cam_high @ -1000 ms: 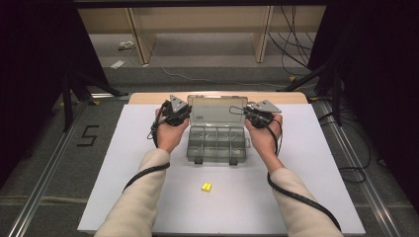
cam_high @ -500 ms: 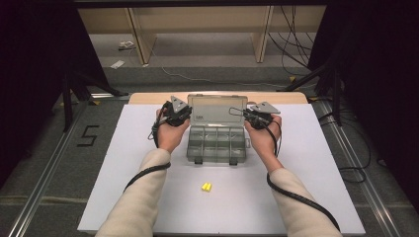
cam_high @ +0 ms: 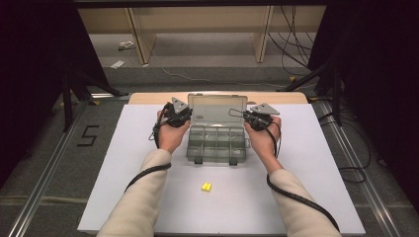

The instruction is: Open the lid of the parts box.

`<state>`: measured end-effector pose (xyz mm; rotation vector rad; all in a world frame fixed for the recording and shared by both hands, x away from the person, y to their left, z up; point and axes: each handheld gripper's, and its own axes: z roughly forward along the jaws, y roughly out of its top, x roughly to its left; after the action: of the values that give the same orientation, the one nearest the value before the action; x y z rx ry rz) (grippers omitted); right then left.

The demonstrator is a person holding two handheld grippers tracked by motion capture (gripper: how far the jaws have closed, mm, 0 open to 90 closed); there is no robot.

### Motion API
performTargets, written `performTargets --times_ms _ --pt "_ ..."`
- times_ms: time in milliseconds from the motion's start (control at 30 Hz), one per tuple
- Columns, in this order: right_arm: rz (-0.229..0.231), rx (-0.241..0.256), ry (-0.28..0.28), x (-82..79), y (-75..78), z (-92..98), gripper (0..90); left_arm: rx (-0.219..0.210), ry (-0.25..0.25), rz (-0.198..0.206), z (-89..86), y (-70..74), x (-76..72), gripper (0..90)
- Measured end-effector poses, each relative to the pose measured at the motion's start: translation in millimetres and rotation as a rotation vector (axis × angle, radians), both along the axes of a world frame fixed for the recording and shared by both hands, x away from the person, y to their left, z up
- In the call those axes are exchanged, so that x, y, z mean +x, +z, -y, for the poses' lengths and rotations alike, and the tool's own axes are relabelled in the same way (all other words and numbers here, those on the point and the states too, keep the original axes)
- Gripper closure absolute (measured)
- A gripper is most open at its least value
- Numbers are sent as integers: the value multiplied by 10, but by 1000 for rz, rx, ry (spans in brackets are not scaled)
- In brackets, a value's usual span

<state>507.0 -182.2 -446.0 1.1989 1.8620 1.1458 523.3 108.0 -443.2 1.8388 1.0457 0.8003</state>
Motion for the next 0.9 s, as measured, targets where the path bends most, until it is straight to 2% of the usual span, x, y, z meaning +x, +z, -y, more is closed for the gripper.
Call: performTargets --times_ms 400,600,900 --pt "-27 -7 -1 9 -60 14 845 6 4 -28 17 -76 30 824" --pt "-49 -11 0 15 -138 19 848 3 9 -42 21 -113 51 823" --pt "-59 3 -2 23 -135 22 848 1 8 -51 20 -132 64 822"
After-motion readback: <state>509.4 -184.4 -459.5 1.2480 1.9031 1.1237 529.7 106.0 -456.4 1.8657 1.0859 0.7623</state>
